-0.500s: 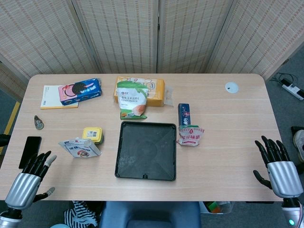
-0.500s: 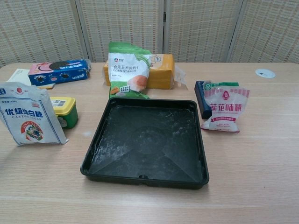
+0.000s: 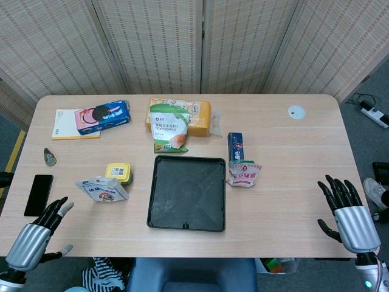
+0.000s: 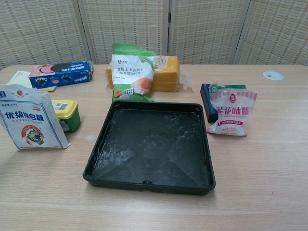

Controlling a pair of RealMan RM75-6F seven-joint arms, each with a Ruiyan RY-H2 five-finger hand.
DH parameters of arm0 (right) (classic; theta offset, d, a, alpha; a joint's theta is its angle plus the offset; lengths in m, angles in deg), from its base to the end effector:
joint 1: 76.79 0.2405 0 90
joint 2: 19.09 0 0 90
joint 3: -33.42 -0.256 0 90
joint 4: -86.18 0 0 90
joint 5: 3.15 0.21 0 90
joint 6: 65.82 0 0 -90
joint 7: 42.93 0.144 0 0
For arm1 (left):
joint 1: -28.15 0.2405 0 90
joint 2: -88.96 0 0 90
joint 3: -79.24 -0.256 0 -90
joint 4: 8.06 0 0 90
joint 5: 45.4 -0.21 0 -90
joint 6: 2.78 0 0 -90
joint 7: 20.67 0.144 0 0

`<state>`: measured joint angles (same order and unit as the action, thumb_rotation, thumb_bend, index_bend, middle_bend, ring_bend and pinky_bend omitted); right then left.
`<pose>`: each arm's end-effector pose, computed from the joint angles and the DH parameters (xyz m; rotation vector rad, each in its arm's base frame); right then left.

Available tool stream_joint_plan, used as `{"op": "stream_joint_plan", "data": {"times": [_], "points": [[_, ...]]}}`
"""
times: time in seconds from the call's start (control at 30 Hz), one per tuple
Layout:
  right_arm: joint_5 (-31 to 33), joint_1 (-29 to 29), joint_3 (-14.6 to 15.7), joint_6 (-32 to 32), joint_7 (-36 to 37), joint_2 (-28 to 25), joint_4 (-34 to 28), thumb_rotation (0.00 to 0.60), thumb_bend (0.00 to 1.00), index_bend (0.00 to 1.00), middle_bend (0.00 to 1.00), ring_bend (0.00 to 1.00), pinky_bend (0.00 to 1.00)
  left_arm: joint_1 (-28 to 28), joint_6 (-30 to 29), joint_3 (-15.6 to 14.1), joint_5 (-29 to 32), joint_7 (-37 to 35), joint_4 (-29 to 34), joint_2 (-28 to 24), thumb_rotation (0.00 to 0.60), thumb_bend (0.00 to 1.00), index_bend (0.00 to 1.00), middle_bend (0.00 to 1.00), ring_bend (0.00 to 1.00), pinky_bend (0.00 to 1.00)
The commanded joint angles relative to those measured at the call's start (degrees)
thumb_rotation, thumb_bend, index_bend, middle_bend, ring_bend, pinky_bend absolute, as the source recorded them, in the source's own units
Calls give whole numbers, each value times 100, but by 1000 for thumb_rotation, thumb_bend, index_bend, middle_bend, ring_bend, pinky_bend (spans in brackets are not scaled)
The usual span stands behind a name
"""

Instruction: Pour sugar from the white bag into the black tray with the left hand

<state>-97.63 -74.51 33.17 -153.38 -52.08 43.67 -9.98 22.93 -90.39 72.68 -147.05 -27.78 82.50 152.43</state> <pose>-0.2886 -0.1560 0.1525 1.5214 -0.7765 0.8664 -0.2923 0.1425 0.1348 -1.6639 -0.9691 -1.0264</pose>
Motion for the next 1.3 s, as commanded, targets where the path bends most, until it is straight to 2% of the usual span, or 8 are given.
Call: {"op": "stream_joint_plan", "data": {"times": [0.03,0.1,0.2,0.27,0.43,0.8,1.03,1.3], "points": [[-14,16,10,27,-25,15,-9,600,275,0,0,0,0,-163,4,-1,51,-1429,-322,-30,600,208,57,30,384,777],[-9,35,18,74,-56,28,-12,600,275,0,0,0,0,-266,17,-18,30,-2194,-538,-88,600,208,65,66,630,925],[8,54,20,119,-103,46,-18,600,275,0,0,0,0,-451,63,-50,16,-3501,-868,-175,600,207,73,125,922,1000],[4,52,29,119,-121,50,-24,600,275,0,0,0,0,-582,265,-22,211,-4274,-1046,-204,600,208,77,145,990,1000],[-42,32,54,75,-115,46,-18,600,276,0,0,0,0,-870,1097,171,956,-5667,-1321,-110,600,210,89,174,1000,1000],[-241,34,103,-40,142,-9,60,600,275,0,0,0,0,-1404,2091,65,890,-7921,-3225,465,600,197,61,202,1000,1000],[-292,29,116,-70,103,30,91,600,275,0,0,0,0,-1486,2153,-118,701,-9229,-4614,1038,600,187,99,214,1000,1000],[-393,22,167,-80,14,99,76,600,275,0,0,0,0,-1481,2021,-388,440,-9965,-5400,1535,600,183,134,236,1000,1000]]}}
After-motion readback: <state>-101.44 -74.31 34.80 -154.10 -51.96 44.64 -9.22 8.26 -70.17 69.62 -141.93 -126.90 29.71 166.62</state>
